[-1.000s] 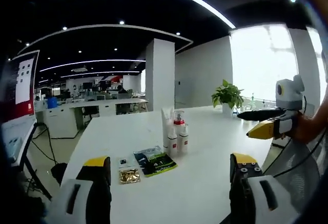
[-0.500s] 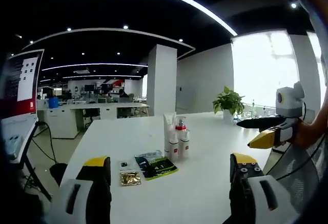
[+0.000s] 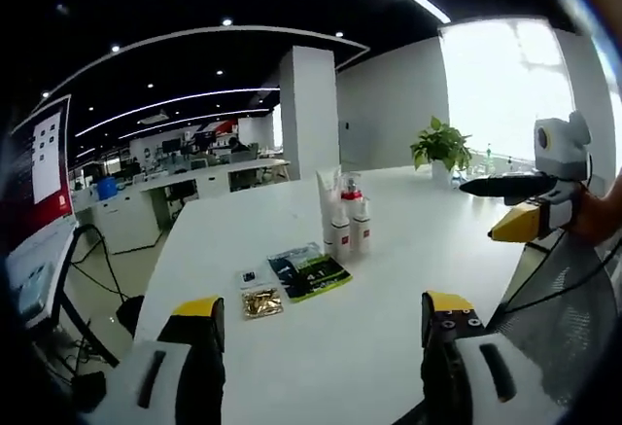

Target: Arrange the skincare products in the storage area until every visible bottle or jar stands upright without overlapping.

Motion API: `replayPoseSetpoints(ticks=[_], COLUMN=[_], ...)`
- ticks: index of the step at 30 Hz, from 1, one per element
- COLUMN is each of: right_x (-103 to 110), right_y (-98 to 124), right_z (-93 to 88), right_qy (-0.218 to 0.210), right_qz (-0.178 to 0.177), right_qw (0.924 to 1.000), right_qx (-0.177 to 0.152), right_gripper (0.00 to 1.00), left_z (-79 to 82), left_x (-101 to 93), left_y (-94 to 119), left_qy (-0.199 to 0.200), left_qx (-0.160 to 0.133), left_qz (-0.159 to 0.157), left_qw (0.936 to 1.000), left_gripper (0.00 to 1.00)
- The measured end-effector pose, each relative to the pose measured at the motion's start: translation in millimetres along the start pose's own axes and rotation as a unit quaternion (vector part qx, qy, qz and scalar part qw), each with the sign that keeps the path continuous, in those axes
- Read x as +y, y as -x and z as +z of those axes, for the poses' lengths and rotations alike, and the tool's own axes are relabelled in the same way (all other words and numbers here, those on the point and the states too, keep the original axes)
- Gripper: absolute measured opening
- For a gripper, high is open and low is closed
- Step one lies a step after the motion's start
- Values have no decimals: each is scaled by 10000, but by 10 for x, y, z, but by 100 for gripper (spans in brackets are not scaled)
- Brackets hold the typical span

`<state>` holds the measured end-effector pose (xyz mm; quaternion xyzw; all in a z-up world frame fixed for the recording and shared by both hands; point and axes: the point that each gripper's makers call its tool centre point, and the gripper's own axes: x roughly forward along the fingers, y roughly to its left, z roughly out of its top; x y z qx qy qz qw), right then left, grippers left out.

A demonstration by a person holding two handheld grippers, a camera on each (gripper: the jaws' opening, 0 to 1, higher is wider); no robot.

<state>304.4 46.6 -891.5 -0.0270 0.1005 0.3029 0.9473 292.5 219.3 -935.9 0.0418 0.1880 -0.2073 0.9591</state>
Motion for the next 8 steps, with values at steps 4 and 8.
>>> replayPoseSetpoints(ticks=[4, 8], right_x=[12, 3], right_y=[-1, 3], right_z=[-15, -10], right_qy=[45, 33], right_qz=[20, 2], right_qw=[10000, 10000], right_qx=[32, 22], right_gripper=[99, 99], left_z=[13, 124], left_x=[1, 14], left_y=[6, 25], left_qy=[-66, 127], left_qx=[-44, -372], left_qz=[15, 16], left_qw=[10000, 9992], left_gripper=[90, 96])
